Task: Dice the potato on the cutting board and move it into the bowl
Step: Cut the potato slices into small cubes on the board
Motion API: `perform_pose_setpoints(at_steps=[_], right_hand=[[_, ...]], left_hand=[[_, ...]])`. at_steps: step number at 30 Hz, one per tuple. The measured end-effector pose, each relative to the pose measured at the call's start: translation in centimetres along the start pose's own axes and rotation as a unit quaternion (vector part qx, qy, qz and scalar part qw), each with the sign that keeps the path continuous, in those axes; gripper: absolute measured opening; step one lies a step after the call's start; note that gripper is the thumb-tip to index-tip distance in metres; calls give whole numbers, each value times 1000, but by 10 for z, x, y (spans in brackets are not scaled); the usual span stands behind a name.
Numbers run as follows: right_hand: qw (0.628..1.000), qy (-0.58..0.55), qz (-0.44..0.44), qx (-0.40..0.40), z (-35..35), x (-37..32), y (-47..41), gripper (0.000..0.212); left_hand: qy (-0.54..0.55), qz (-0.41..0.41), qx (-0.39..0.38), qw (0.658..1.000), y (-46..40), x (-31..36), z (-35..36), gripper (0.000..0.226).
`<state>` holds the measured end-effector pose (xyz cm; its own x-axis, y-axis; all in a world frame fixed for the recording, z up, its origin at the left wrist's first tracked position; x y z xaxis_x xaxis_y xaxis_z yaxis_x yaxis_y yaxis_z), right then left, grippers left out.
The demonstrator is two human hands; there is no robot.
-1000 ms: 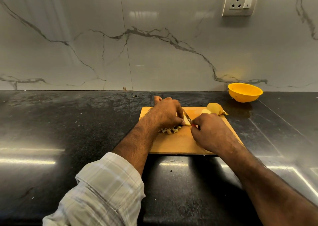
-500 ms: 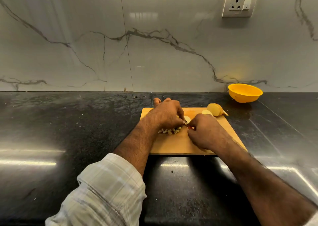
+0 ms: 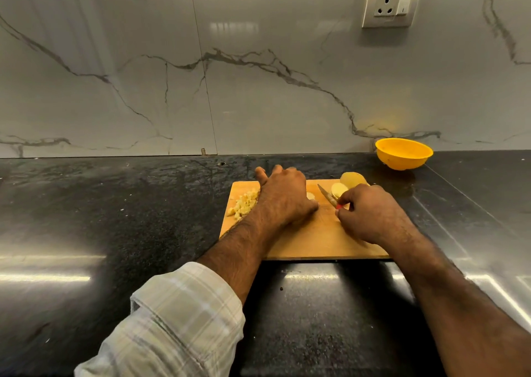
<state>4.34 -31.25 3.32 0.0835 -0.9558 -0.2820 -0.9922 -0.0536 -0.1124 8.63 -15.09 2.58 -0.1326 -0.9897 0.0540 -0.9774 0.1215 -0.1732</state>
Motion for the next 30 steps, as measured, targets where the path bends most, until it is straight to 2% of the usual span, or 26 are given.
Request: perform_pose_setpoints(at_steps=[5,13,15,17,20,23,30], right_hand=[[999,37,11,-30,6,-8,6,41],[995,44,9,-84,10,-13,10,49],[995,45,3,-90,11,-13,11,52],[994,51,-8,-96,12,-15,13,54],[995,58,-27,-76,7,-20,15,57],[995,68,-38,-55,1,-23,17,56],[990,103,-39,-91,7,-30,21,49]], left_hand=[[74,3,-34,997,-4,-13,8,23],[119,7,-90,989,-5,-19,13,35],[119,6,-75,990,-6,-19,14,29],[109,4,-46,993,-6,-16,13,33],[108,22,-17,994,-6,-8,9,30],[121,42,-33,991,-7,-2,8,25],[109,56,-54,991,-8,-3,11,25]])
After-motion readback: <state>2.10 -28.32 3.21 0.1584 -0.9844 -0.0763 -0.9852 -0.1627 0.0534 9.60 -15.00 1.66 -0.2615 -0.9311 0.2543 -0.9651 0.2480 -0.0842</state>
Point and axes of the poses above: each hand's wrist, its own y-axis away from the middle knuckle, its own z-axis out of the palm, x = y × z, the point moved 8 cm from there along -y, towards the middle knuckle
